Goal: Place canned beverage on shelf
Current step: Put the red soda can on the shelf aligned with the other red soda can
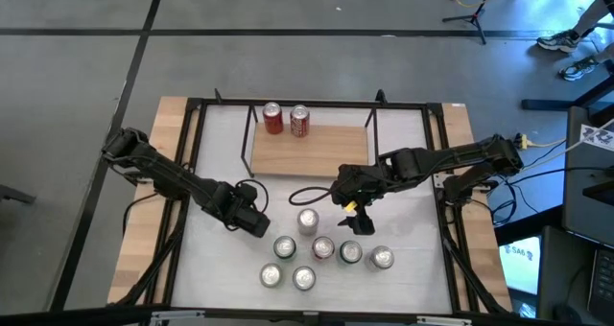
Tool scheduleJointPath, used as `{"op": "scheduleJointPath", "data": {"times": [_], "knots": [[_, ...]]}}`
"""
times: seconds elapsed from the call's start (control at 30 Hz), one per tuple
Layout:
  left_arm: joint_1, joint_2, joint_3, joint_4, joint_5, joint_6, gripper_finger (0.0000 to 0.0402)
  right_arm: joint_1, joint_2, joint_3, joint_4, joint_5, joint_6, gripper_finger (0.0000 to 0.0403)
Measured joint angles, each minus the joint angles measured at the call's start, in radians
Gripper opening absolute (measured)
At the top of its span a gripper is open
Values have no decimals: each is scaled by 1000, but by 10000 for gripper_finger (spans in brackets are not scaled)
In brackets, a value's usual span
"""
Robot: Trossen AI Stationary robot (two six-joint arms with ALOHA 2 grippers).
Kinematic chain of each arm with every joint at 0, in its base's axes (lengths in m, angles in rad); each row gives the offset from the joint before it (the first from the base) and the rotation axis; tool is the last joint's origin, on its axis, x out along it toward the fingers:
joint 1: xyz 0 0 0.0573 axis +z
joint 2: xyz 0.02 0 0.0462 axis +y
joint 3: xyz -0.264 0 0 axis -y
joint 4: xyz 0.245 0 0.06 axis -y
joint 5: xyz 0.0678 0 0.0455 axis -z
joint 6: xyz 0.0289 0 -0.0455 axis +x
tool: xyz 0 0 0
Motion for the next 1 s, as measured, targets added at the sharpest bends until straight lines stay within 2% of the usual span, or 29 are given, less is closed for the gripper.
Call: {"op": "scheduleJointPath", "data": {"times": [0.23, 0.63, 1.0], "knots": [[0, 0, 0, 0, 0, 18, 380, 0, 0, 0, 0, 0, 0, 351], [13, -14, 0, 6, 31, 238, 386, 0, 0, 0, 0, 0, 0, 351], [71, -59, 0, 3, 90, 522, 386, 0, 0, 0, -1, 0, 0, 351]]}}
